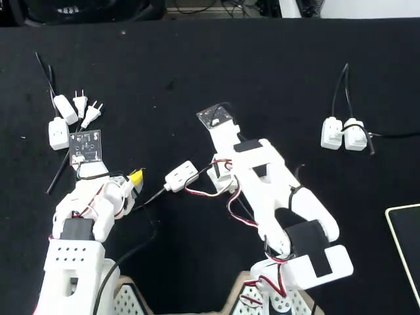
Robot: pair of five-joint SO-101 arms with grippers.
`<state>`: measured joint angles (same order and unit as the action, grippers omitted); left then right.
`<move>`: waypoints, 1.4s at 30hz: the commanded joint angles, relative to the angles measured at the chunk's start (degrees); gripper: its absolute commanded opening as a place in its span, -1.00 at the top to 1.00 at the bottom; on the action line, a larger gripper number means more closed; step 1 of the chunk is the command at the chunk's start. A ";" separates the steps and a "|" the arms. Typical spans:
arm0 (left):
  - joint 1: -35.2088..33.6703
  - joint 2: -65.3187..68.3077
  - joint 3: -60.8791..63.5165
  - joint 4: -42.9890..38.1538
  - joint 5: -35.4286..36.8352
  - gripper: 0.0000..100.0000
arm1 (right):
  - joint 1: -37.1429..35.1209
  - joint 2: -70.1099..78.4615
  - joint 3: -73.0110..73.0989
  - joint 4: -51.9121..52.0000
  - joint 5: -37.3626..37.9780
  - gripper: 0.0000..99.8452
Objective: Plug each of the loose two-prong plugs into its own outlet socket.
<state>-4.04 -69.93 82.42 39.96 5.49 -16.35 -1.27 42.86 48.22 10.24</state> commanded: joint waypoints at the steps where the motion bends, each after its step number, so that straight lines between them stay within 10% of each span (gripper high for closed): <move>1: -0.31 -0.62 -1.54 -0.26 -0.35 0.47 | -1.41 -0.66 -2.95 -0.35 -5.45 0.96; 7: -0.22 -0.62 -1.54 -0.26 -0.35 0.47 | -1.76 0.22 -2.24 -0.70 -11.08 0.72; 28: -0.04 -0.62 -1.63 -0.26 -0.35 0.47 | -2.20 -20.35 8.31 -4.13 -2.29 0.98; 33: -0.04 -0.62 -1.80 -0.26 -0.26 0.47 | -12.84 -28.26 14.55 -9.67 4.92 0.98; 42: 2.15 -0.62 -1.45 -0.09 1.49 0.47 | -21.89 -31.16 24.92 -26.29 -3.43 0.98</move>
<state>-4.04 -69.93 82.42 39.96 5.49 -34.99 -28.26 61.05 35.30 8.31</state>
